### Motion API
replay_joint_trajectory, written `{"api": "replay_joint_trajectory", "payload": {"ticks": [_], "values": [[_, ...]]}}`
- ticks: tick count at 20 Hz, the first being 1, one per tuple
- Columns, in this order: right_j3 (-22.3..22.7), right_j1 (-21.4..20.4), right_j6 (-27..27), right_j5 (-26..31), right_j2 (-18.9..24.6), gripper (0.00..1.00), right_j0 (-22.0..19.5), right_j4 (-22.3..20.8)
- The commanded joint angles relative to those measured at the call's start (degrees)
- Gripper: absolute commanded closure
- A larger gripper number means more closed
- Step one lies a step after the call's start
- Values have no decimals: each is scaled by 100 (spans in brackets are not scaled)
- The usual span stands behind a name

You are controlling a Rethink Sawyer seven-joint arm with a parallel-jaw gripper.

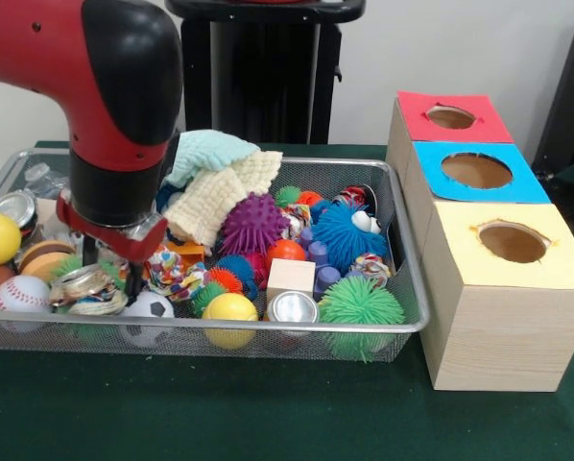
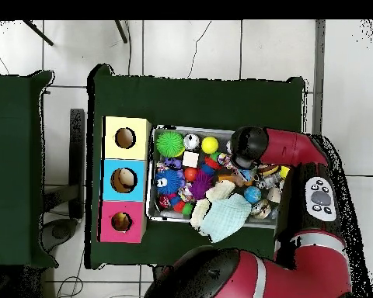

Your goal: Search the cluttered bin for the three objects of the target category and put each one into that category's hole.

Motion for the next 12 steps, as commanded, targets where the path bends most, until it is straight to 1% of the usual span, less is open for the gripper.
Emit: {"api": "replay_joint_trajectory", "payload": {"ticks": [1, 6, 8, 12], "values": [[-512, 906, -86, -699, 494, 0, 100, -272], [-355, 820, -257, -669, 569, 0, 19, -232], [-214, 734, -352, -653, 606, 0, -49, -210], [84, 438, -709, -453, 638, 0, -228, -217]]}}
